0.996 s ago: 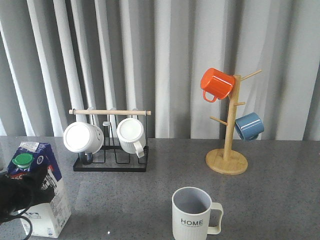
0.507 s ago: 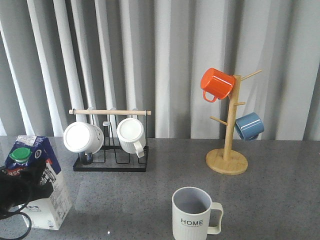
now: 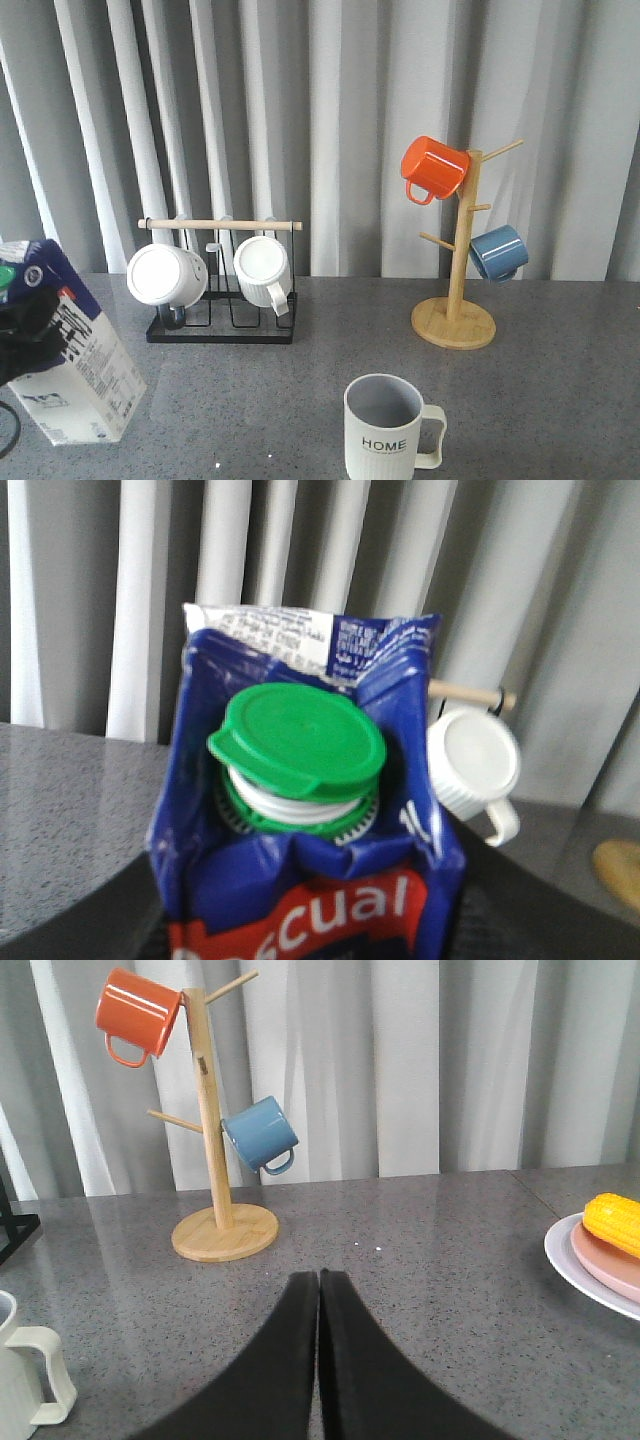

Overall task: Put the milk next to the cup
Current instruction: 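Lift the milk carton with the left gripper and carry it toward the mug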

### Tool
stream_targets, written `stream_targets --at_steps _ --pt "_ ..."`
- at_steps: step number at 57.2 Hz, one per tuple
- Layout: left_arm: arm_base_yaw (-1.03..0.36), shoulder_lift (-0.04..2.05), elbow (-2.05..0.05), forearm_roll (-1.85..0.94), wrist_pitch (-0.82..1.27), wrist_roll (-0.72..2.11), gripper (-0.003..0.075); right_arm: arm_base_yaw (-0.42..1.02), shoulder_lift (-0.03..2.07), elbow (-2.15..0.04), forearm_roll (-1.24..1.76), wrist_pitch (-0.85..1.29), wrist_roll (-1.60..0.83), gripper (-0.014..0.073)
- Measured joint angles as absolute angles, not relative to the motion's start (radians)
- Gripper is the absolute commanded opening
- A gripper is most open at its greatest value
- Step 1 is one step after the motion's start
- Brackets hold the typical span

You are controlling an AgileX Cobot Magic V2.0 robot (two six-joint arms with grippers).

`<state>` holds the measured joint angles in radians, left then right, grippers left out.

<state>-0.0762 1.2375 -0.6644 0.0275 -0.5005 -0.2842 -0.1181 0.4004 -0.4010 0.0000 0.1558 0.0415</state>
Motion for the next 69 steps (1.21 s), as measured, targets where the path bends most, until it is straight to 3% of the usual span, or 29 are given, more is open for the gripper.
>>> stream_targets --at_steps 16,35,51,69 --pt "-0.079 1.135 -0.664 0.102 -0.475 -0.406 0.0255 -0.118 0.4 -0.401 0.0 0.156 0.041 -0.0003" --pt "-0.246 1.14 -0.752 0.154 -0.257 -0.347 0.0255 -0.118 0.4 -0.401 0.0 0.156 0.041 -0.0003" --pt "-0.337 1.271 -0.906 0.05 -0.136 -0.329 0.0255 -0.118 0.4 -0.401 0.0 0.156 0.041 -0.0003" --pt "-0.407 1.442 -0.961 0.023 -0.17 -0.327 0.0255 -0.118 0.4 -0.401 0.0 0.156 0.041 -0.0003"
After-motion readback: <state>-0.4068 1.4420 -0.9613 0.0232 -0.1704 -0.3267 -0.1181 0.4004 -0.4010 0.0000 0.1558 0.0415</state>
